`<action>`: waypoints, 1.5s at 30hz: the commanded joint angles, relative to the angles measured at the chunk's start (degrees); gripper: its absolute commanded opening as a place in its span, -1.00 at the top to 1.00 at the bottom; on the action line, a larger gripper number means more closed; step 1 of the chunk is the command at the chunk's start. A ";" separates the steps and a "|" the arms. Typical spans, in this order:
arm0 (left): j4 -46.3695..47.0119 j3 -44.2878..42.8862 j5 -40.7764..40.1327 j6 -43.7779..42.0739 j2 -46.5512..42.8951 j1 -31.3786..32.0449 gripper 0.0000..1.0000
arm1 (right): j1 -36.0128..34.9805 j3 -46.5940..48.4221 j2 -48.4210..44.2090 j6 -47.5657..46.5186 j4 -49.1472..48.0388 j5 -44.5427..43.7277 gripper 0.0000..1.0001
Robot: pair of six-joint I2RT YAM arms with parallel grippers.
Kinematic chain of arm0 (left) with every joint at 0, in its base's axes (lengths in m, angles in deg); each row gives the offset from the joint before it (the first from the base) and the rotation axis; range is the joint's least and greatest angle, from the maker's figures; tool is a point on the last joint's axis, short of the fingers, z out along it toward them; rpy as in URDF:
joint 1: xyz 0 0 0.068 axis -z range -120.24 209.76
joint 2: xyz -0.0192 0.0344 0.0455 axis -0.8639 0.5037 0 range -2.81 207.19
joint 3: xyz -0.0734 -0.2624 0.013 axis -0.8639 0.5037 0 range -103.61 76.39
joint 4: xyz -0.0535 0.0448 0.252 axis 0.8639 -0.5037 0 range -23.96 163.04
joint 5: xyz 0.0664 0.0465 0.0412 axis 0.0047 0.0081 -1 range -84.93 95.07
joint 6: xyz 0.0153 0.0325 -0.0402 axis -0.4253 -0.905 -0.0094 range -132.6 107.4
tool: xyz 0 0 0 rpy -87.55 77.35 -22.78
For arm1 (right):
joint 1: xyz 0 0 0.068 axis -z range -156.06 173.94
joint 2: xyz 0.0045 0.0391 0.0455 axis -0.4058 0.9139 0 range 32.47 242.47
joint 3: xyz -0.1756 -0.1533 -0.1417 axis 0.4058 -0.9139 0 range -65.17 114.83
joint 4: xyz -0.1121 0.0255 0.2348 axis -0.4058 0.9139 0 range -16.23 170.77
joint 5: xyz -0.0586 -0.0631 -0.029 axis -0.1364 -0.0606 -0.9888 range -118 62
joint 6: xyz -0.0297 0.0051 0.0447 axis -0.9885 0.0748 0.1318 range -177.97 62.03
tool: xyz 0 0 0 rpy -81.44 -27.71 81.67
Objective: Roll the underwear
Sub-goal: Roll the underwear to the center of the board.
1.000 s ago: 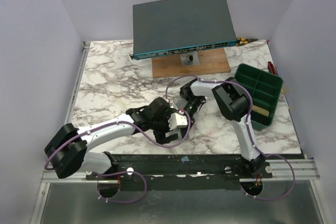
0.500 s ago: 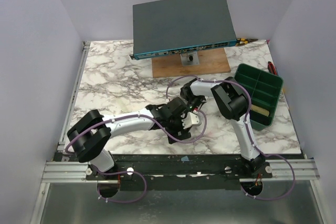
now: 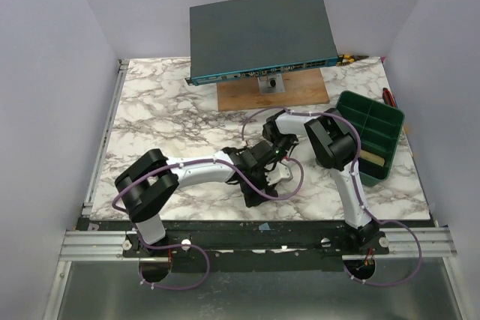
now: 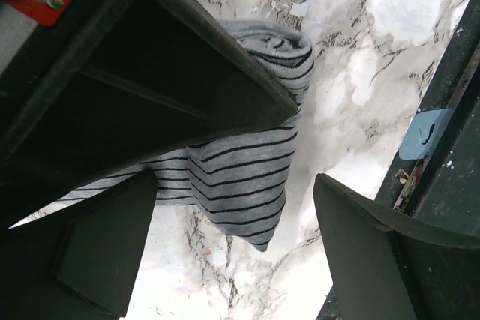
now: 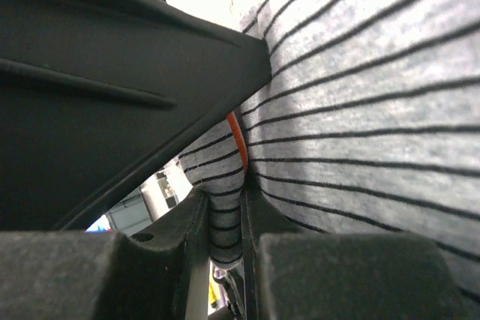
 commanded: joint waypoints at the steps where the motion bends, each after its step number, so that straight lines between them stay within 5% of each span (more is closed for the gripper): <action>1: -0.84 -2.25 0.52 2.11 2.45 0.49 -0.81 | 0.58 -0.46 2.94 -5.42 -6.57 -14.57 0.99; 12: -0.67 -5.63 1.14 3.47 6.20 1.41 -0.74 | 1.14 1.80 3.97 -6.34 -4.74 -15.21 0.99; 22: 4.44 -2.07 -9.77 3.81 0.65 4.77 -0.73 | 1.20 1.01 4.40 -6.69 -5.13 -15.04 0.99; 33: 3.79 -2.60 -12.13 3.06 1.20 6.61 -0.64 | 1.37 0.00 4.05 -6.78 -5.75 -15.21 0.99; 45: 1.60 -2.88 -4.44 3.75 4.98 6.48 -0.14 | 2.07 0.32 3.27 -6.69 -5.94 -15.13 0.99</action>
